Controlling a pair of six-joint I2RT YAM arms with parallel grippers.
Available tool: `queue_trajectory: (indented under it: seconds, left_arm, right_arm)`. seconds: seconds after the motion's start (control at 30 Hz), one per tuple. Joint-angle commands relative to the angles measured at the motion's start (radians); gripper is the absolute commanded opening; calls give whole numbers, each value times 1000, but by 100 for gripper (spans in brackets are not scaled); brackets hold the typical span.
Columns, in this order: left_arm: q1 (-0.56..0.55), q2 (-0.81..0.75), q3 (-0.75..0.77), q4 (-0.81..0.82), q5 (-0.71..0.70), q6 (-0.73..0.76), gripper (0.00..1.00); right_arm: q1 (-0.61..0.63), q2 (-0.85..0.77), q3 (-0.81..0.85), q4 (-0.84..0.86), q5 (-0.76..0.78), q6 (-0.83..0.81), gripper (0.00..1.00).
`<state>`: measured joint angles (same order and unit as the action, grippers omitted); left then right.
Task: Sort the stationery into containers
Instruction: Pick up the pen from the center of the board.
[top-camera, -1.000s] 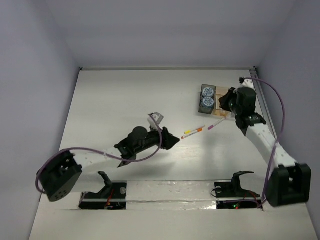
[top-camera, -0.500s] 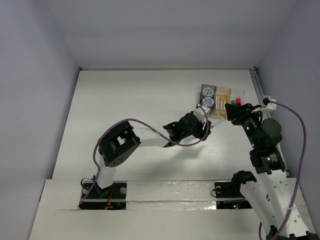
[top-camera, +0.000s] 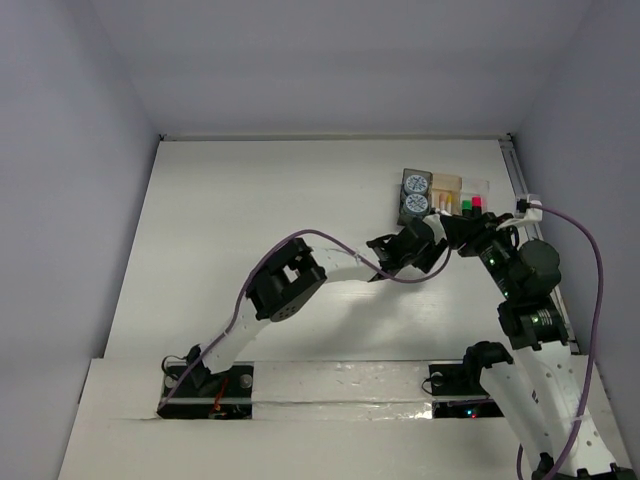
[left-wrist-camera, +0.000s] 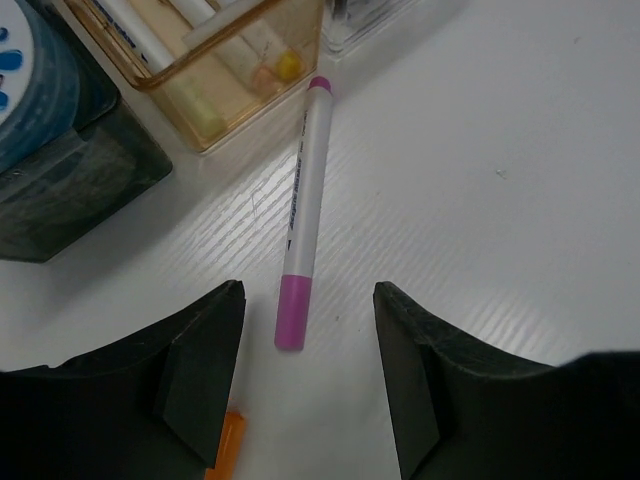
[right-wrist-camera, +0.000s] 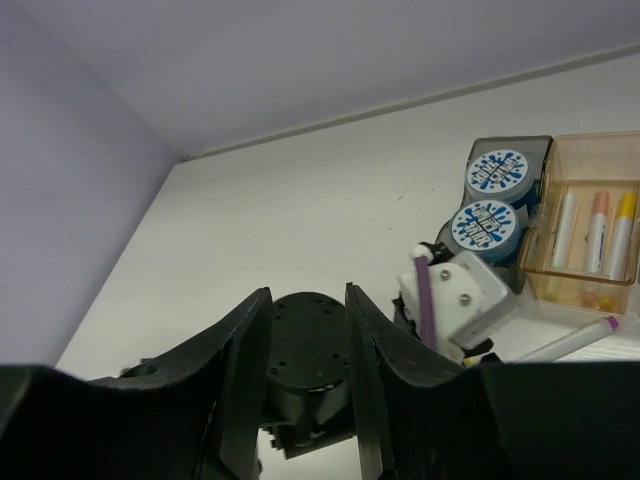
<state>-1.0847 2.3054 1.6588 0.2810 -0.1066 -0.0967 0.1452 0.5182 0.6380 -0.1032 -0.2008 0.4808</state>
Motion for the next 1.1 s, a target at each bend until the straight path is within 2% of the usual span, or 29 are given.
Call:
queue_trajectory:
  seconds: [0.0, 0.27, 0.4, 0.47, 0.5, 0.53, 0.63, 0.83, 1.07]
  left_arm:
    - [-6, 26, 76, -62, -41, 37, 51]
    - [-6, 178, 274, -175, -35, 43, 43]
    - [-6, 184, 266, -177, -33, 45, 23]
    - [-6, 164, 222, -158, -30, 37, 13]
    - [-6, 154, 201, -146, -27, 32, 4]
    - [-6, 140, 146, -117, -24, 19, 0]
    - [-26, 62, 17, -19, -19, -9, 0]
    - [-46, -98, -97, 115, 44, -87, 0]
    - [-37, -153, -41, 194, 88, -250, 0]
  right_arm:
    - [-2, -14, -4, 37, -41, 5, 41]
    - [-2, -14, -17, 51, -57, 10, 40]
    - [-2, -21, -18, 51, -55, 13, 40]
    - [-2, -23, -18, 51, -51, 13, 40]
    - [-2, -27, -18, 48, -46, 15, 40]
    - [-2, -30, -18, 46, -40, 15, 40]
    - [-2, -43, -23, 46, -23, 19, 40]
    - [-2, -84, -12, 27, 23, 7, 40]
    - [-2, -191, 0, -18, 116, -1, 40]
